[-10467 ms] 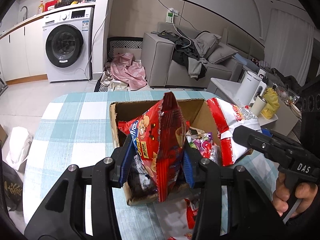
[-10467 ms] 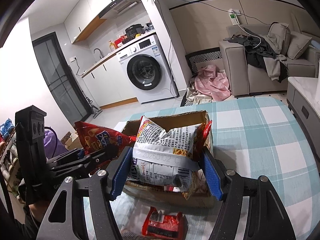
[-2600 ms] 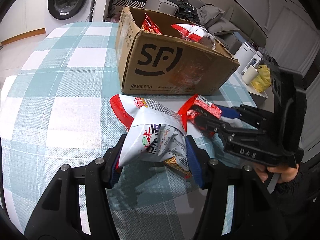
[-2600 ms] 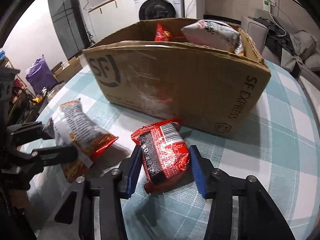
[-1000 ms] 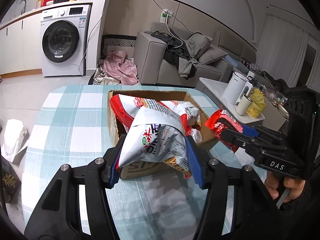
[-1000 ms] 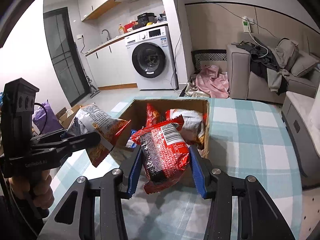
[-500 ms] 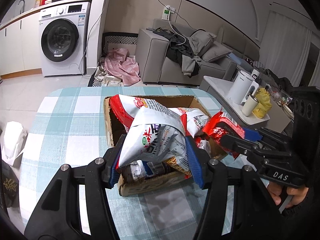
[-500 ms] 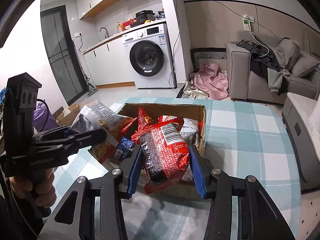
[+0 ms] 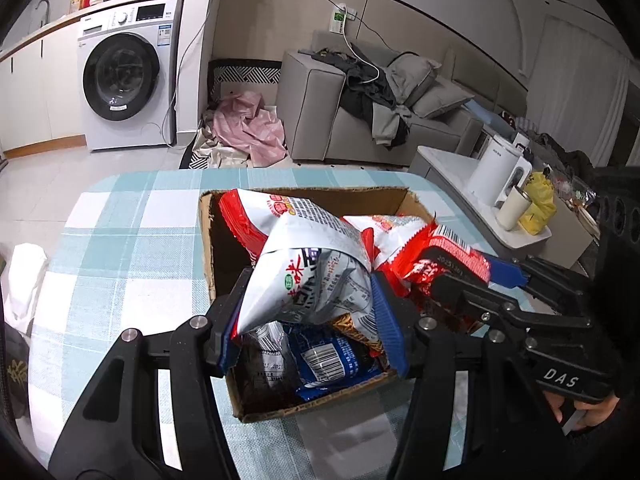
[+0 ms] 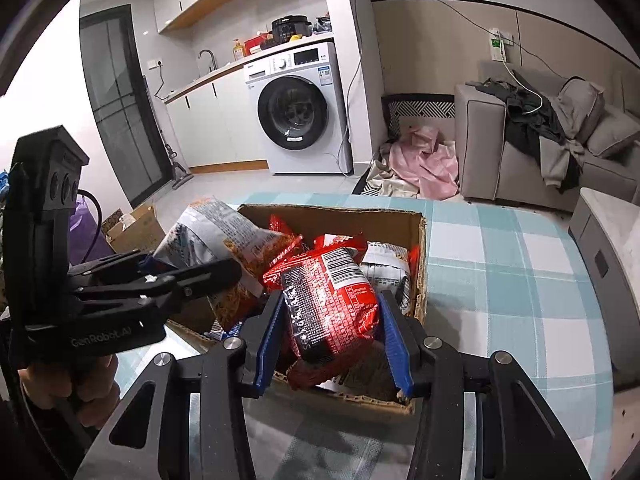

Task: Organize snacks
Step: 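Carry both packs over the cardboard box and lower them inside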

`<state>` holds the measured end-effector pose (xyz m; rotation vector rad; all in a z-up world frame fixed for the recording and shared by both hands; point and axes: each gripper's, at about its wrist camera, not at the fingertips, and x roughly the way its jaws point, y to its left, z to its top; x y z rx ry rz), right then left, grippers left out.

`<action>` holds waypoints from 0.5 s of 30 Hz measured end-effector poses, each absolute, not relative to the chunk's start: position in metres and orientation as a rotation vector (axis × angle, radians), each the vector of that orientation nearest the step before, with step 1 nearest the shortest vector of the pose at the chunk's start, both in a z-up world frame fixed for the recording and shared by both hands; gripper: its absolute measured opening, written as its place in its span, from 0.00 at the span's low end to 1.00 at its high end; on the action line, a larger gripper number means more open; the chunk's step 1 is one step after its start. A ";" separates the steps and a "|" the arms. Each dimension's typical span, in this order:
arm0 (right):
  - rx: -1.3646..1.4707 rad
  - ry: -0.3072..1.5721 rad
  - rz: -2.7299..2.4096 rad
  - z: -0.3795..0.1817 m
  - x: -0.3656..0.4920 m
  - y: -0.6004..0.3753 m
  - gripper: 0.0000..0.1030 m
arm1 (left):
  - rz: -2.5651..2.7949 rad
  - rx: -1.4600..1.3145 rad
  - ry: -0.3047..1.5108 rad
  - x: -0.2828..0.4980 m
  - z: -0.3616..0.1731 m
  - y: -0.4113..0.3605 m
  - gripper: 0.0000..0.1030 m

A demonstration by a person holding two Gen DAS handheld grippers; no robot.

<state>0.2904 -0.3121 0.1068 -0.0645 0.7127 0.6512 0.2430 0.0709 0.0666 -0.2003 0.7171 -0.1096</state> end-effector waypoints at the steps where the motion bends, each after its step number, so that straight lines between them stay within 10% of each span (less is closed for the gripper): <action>1: -0.065 0.712 0.651 0.106 0.292 -0.312 0.45 | -0.110 -0.199 0.720 0.245 0.064 0.071 0.52; 15: -0.104 0.742 0.637 0.087 0.304 -0.302 0.45 | -0.127 -0.183 0.732 0.256 0.053 0.066 0.52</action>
